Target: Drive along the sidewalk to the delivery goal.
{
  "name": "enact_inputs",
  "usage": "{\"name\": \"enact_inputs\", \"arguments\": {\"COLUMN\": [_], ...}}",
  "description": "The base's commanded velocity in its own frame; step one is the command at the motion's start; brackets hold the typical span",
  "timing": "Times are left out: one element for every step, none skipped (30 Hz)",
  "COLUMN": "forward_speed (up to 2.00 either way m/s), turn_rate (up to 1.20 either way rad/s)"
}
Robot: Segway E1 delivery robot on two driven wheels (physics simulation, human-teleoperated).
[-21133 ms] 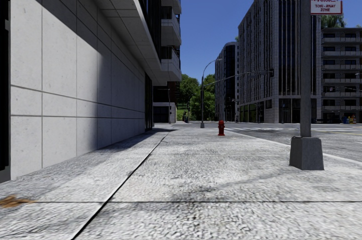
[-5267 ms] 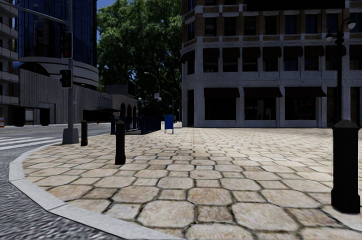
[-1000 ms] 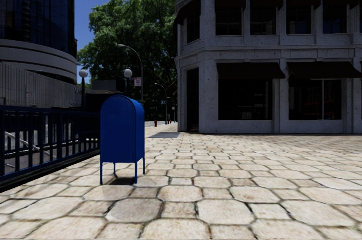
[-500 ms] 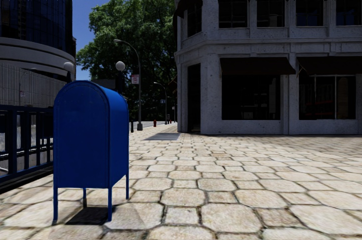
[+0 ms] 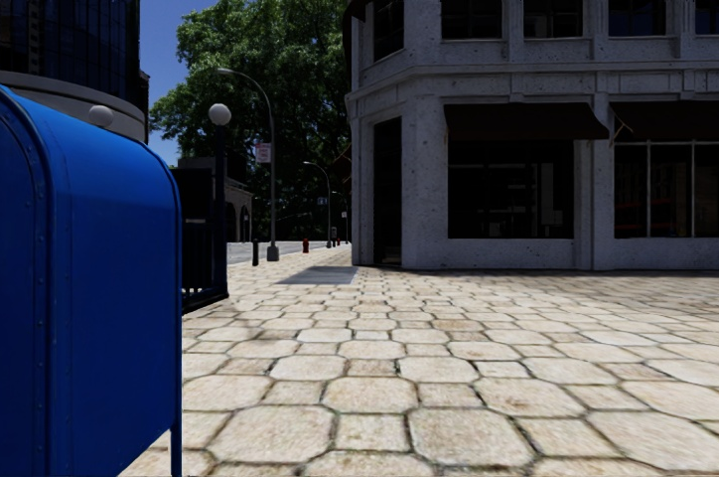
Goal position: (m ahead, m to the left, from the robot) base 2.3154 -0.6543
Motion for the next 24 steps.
{"name": "enact_inputs", "arguments": {"forward_speed": [1.61, 1.61, 1.61, 1.61, 1.61, 1.61, 1.61, 1.61, 1.61, 1.61, 1.61, 1.61, 1.61, 1.61, 1.61, 1.61, 1.61, 1.61, 1.61, 1.61, 1.61, 1.61, 1.61, 1.61], "turn_rate": [0.00, 0.00, 0.00, 0.00, 0.00, 0.00, 0.00, 0.00, 0.00, 0.00, 0.00, 0.00, 0.00, 0.00, 0.00, 0.00, 0.00, 0.00, 0.00, 0.00, 0.00, 0.00, 0.00, 0.00]}}
